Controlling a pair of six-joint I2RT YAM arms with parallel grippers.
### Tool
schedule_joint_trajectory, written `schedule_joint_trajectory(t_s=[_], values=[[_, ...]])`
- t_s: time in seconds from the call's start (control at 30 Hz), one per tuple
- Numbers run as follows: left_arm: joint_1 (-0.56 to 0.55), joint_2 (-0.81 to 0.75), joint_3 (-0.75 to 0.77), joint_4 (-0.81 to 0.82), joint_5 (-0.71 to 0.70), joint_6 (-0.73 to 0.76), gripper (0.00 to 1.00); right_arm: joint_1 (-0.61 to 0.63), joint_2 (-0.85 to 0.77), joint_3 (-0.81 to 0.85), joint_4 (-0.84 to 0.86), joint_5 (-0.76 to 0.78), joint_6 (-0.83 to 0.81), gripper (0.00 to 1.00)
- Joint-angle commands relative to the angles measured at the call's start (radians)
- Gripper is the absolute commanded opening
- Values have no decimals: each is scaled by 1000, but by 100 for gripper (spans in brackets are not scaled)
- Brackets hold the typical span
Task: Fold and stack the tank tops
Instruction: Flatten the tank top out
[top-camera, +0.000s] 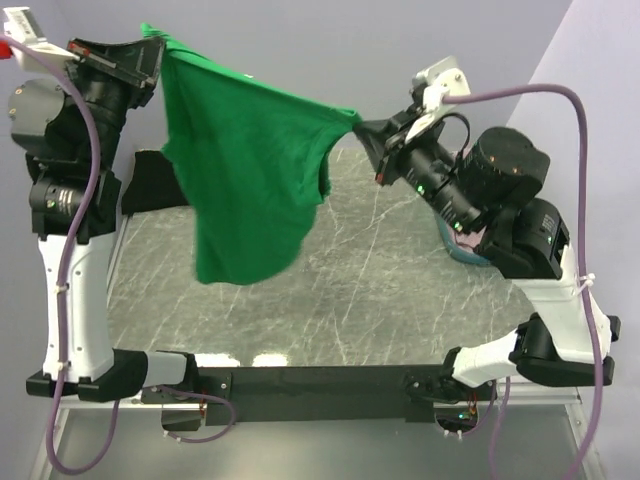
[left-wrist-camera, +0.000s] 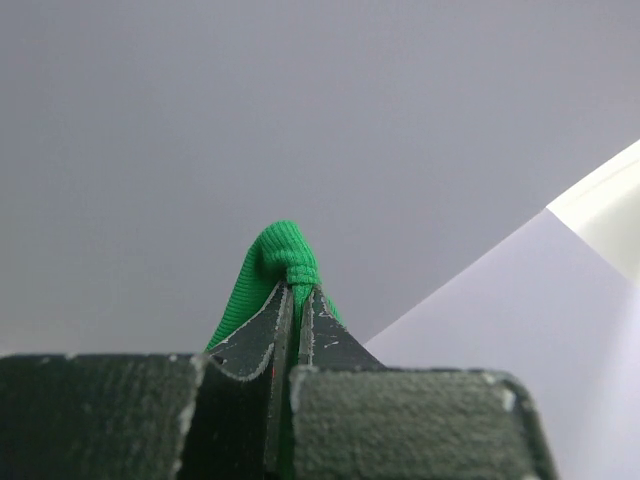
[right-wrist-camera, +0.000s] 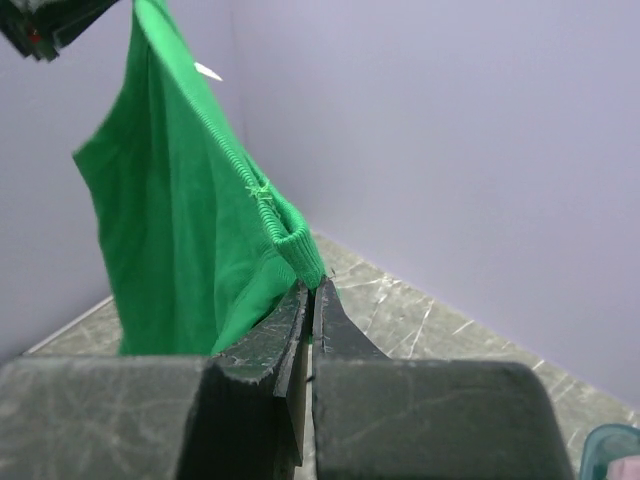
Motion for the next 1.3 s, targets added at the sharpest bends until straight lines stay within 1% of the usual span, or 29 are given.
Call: schedule_joint_trajectory(t_s=[0.0, 0.07, 0.13, 0.17, 0.2, 0.27, 0.3, 0.33, 0.37, 0.4, 0.43, 0.5, 0.53, 0.57, 0.6, 0.67, 0.7, 0.73, 0.8, 0.83, 0.9, 0.93, 0.97, 1.0, 1.03, 1.07, 1.1, 1.17, 1.27], values=[[5, 28, -17, 84, -7, -17, 1, -93, 7, 4, 2, -173, 45, 0], [5, 66, -23, 89, 12, -34, 1, -180, 27, 21, -6, -225, 69, 0], [5, 99, -53, 112, 28, -49, 1, -262, 47, -5, 14, -380, 100, 0], [-3, 108, -70, 130, 34, -60, 1, -361, 50, -23, 32, -441, 137, 0], [-7, 117, -99, 165, 30, -62, 1, -401, 61, -37, 78, -540, 149, 0], [-19, 163, -118, 197, 26, -68, 1, -516, 100, -51, 121, -613, 213, 0], [-20, 187, -110, 219, 31, -71, 1, -553, 123, -43, 161, -680, 229, 0], [-21, 247, -104, 236, 40, -76, 1, -582, 149, -30, 180, -705, 244, 0], [-21, 284, -74, 256, 63, -83, 1, -639, 209, 9, 198, -733, 273, 0], [-21, 322, -41, 267, 66, -86, 1, -664, 244, 36, 230, -756, 286, 0], [-21, 415, -2, 270, 83, -91, 1, -685, 283, 111, 246, -794, 310, 0], [-21, 517, 174, 262, 129, -97, 1, -748, 424, 228, 263, -831, 342, 0], [-23, 621, 248, 233, 143, -99, 1, -767, 477, 371, 264, -848, 371, 0], [-23, 672, 391, 224, 157, -102, 1, -782, 571, 436, 264, -865, 384, 0], [-21, 753, 454, 224, 180, -99, 1, -793, 602, 481, 284, -876, 398, 0], [-10, 797, 529, 256, 189, -109, 1, -824, 604, 453, 350, -877, 425, 0], [-1, 794, 508, 291, 203, -121, 1, -833, 581, 401, 429, -874, 433, 0], [8, 783, 478, 323, 226, -132, 1, -840, 556, 288, 466, -870, 441, 0], [22, 731, 375, 365, 230, -123, 1, -844, 484, 198, 522, -842, 433, 0], [23, 714, 343, 394, 235, -100, 1, -842, 463, 128, 531, -831, 429, 0], [23, 662, 237, 417, 261, -94, 1, -842, 411, 55, 555, -821, 427, 0], [23, 639, 192, 425, 275, -96, 1, -844, 389, -29, 566, -815, 439, 0], [23, 611, 84, 449, 284, -97, 1, -844, 351, -73, 574, -813, 447, 0], [23, 541, 12, 480, 283, -100, 1, -842, 326, -123, 592, -805, 450, 0], [22, 507, -57, 501, 278, -106, 1, -842, 302, -225, 603, -796, 462, 0], [22, 479, -161, 504, 269, -111, 1, -842, 256, -274, 608, -790, 470, 0], [22, 437, -208, 506, 273, -117, 1, -844, 231, -377, 611, -778, 478, 0], [20, 409, -308, 505, 281, -132, 1, -844, 158, -480, 628, -762, 493, 0], [19, 373, -331, 475, 284, -123, 1, -845, 101, -549, 599, -758, 493, 0]])
